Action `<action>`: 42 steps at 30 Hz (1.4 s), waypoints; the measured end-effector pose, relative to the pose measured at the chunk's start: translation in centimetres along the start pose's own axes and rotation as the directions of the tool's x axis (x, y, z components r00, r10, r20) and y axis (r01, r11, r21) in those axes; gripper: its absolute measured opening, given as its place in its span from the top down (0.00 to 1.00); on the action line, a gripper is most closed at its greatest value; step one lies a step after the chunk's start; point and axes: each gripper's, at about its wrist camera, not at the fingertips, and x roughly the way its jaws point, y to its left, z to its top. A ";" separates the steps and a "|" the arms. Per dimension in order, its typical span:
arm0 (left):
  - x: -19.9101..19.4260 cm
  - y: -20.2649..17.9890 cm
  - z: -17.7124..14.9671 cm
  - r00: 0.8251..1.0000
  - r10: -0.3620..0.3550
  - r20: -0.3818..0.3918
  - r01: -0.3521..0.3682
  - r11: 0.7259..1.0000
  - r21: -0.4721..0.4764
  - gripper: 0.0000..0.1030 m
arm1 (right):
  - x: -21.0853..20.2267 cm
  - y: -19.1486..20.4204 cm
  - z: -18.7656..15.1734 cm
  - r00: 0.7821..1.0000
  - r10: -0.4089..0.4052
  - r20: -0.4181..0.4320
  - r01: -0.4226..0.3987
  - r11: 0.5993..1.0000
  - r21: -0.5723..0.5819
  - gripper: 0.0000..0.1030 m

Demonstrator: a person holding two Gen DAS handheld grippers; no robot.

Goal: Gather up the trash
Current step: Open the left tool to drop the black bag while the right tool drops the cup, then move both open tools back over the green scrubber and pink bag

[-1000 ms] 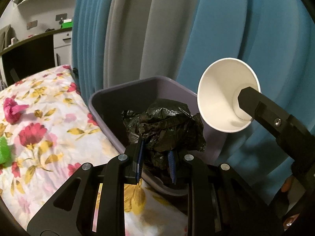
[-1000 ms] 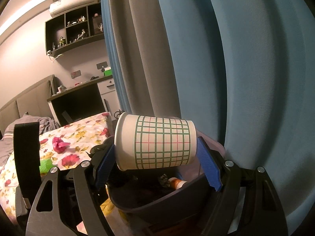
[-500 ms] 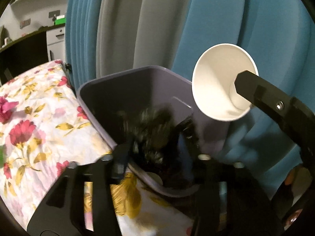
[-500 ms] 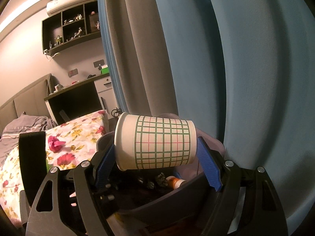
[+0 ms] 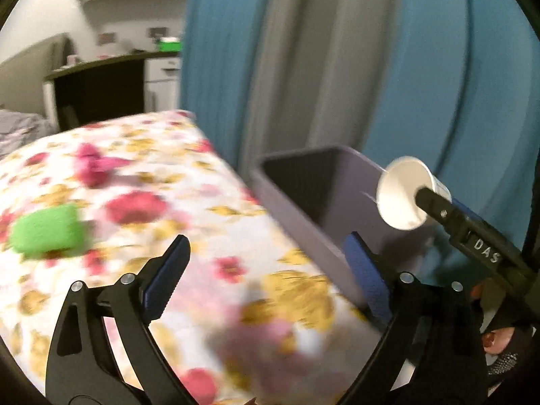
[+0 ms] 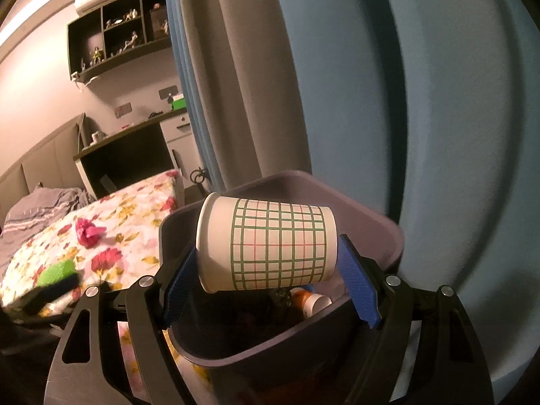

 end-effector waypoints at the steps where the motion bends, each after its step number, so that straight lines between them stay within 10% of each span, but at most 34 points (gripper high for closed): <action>1: -0.7 0.6 -0.1 1.000 0.027 0.011 -0.027 1.000 -0.011 0.09 | 0.3 0.1 -0.1 1.000 0.000 -0.008 0.000 1.000 -0.005 0.26; 8: -4.1 4.1 -0.4 0.988 0.153 0.026 -0.151 0.987 -0.056 0.08 | 1.5 0.3 -0.7 0.999 0.004 -0.049 -0.004 1.000 -0.016 0.26; 42: -8.6 9.8 -2.4 0.964 0.266 -0.006 -0.265 0.956 -0.125 0.08 | -4.8 2.1 -0.7 0.997 0.057 0.045 -0.056 0.998 -0.031 0.07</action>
